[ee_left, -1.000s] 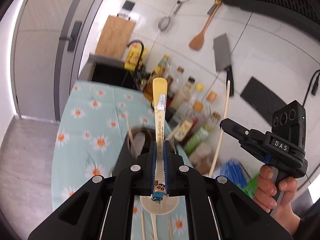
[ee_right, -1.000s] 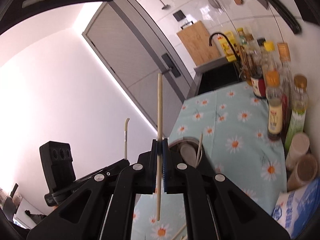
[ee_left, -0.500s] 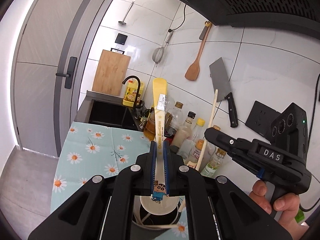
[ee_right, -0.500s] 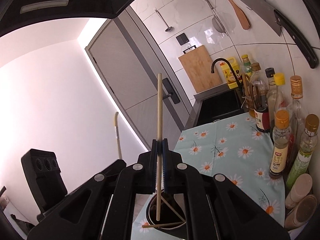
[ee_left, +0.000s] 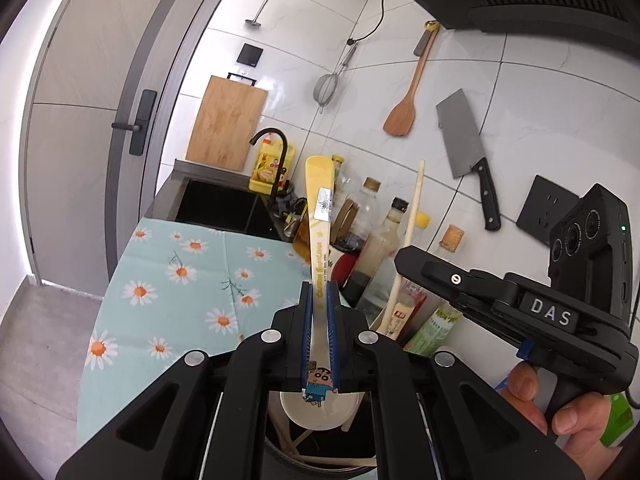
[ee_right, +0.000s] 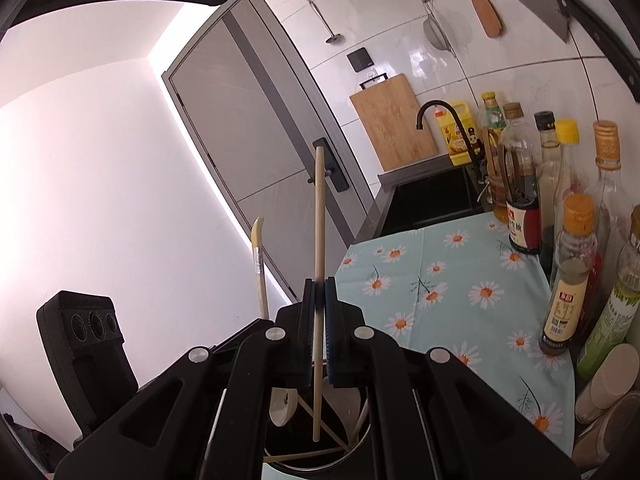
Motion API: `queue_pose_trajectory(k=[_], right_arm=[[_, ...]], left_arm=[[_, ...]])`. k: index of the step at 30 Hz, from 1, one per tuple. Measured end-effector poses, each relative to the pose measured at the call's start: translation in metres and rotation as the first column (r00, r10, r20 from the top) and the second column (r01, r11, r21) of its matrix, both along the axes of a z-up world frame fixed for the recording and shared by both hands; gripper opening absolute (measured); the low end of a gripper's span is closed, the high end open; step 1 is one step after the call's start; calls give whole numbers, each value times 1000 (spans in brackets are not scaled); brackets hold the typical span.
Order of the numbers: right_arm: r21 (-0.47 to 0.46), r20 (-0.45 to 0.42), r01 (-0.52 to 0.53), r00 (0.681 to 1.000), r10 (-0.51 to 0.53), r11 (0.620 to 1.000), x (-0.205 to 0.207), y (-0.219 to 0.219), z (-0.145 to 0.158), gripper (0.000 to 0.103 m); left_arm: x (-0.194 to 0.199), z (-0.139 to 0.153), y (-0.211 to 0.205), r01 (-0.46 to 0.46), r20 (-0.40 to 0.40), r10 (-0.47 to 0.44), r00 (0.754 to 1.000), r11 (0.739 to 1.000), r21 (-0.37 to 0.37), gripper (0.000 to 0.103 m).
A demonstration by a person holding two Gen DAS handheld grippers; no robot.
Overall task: Organize utensils
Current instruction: 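Lift the spoon and chopstick and carry both above the black holder, then open both grippers to drop the spoon and chopstick into the holder, then grasp a wooden chopstick with the right gripper while the left gripper approaches another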
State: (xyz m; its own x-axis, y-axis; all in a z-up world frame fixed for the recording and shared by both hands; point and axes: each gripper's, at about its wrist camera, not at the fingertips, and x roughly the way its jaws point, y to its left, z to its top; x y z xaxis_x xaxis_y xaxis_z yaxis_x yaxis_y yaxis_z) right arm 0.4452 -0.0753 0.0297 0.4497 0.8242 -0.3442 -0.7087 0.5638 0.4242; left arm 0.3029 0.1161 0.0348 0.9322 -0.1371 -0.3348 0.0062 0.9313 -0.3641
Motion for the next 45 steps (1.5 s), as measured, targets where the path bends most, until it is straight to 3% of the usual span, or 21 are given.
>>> queue_pose_trajectory(k=[3,13,15,25,34,39,45], right_arm=[[0,-36,-16,999,16,1000,0,-1,-4,27],[32,-27,-11,1000,12,999,-17,-23,18,27],[41,-27,-14,1000,15,999,-25,-31,24,28],[34,-67,-39,997,42,999,-67,-65,27,32],[-44,-181,-74,981,65,996,-96,-85,-17,33],[-106,-271,-90,961,58,990,-107,-94,-48,33],[-187,-354,-106,935,34,977,-120,-95,-72,35]], left_arm=[[-1,-3,3,7,-11,-7,1000,999,-39,7],[-25,15,-1,-12,-3,12,1000,1000,-3,8],[-33,21,-3,-16,2,16,1000,1000,0,22],[-82,46,-22,12,-4,-12,1000,999,35,22],[-112,18,-35,27,-150,-22,988,999,34,22],[-125,-13,-38,35,-261,-26,965,999,30,22],[-129,-50,-37,76,-375,-81,923,997,-29,22]])
